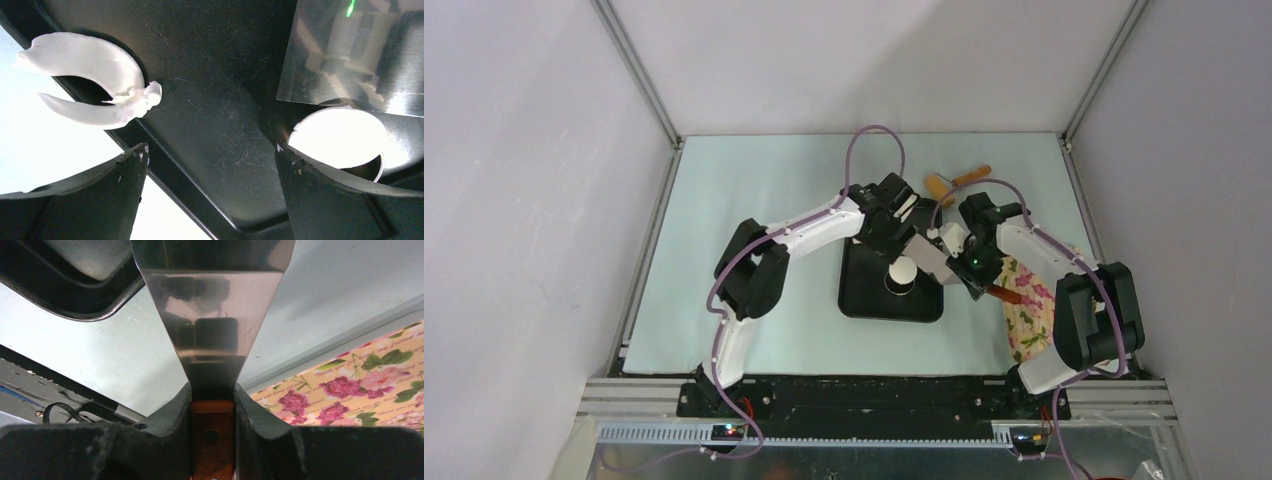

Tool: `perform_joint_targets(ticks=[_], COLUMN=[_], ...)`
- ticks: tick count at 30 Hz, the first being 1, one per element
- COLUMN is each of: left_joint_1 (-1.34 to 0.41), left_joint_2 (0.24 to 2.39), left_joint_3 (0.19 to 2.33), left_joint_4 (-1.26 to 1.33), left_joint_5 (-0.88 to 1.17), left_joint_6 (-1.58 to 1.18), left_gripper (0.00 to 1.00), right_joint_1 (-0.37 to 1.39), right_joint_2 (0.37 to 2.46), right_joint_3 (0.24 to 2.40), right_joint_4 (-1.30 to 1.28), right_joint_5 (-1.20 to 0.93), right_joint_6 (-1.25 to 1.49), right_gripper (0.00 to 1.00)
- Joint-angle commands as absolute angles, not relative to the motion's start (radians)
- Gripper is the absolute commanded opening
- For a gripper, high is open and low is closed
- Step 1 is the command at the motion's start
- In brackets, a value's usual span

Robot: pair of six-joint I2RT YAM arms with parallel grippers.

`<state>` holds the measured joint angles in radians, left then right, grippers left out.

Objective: Roll out the dumpling wrappers from the dough

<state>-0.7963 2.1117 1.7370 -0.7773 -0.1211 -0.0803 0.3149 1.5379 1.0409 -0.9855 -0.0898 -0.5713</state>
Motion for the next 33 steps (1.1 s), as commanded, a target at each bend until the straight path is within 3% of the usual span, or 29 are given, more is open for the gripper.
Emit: perform_joint_targets(ticks=[1,17,33], left_joint_1=[-0.800,-0.801,-0.799], left_joint_2=[2.095,2.104,2.116], left_joint_3=[1.745,1.766,1.798], left_joint_4=[-0.785,-0.789,-0.799], left_joint_5=[-0.104,-0.111,-0.059], left_joint_6=[-0.098,-0.104,-0.121], left_gripper=[1.00,1.00,1.00], right_joint_1=[0.307,0.369,0.405], right_joint_2=[1.541,1.536,1.492], right_joint_3=[1.097,1.062,1.044], right_joint_4=[-1.008,-0.996,-1.054], right_joint_5=[-0.158,0.025,-0.045], right_joint_6=[-0.559,-0.543,-0.570], right_gripper=[0.00,0.00,0.00])
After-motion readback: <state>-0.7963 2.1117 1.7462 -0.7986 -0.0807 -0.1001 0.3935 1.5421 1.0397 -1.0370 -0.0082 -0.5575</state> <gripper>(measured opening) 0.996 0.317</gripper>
